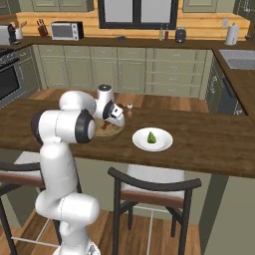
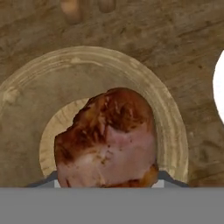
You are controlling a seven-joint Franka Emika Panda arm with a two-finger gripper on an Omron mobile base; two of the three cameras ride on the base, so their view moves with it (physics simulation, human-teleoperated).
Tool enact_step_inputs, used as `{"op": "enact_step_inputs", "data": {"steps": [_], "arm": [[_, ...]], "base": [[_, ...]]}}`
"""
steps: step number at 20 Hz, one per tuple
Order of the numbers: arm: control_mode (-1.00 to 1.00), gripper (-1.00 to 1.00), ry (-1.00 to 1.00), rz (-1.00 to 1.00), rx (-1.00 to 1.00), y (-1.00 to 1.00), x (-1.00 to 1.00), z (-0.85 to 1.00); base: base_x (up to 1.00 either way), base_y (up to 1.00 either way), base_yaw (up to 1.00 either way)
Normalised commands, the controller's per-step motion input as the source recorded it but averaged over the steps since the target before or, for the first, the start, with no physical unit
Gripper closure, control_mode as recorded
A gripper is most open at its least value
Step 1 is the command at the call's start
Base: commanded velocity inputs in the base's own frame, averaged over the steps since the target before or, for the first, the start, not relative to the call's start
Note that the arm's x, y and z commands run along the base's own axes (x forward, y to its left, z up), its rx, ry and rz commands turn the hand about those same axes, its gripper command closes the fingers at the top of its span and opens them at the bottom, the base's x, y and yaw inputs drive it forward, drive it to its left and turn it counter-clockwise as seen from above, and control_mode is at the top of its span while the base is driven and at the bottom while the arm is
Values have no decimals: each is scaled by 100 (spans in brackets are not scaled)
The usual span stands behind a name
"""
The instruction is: Pick the chicken drumstick and lemon wedge from their plates and place them in the bowl. Then put the bowl in the fridge.
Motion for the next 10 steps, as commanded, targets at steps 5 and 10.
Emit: {"op": "enact_step_inputs", "data": {"steps": [5,10], "arm": [[-100,100,0,-6,4,15,14,-43],[-100,100,0,-8,2,40,23,-50]], "base": [[0,0,0],[0,0,0]]}}
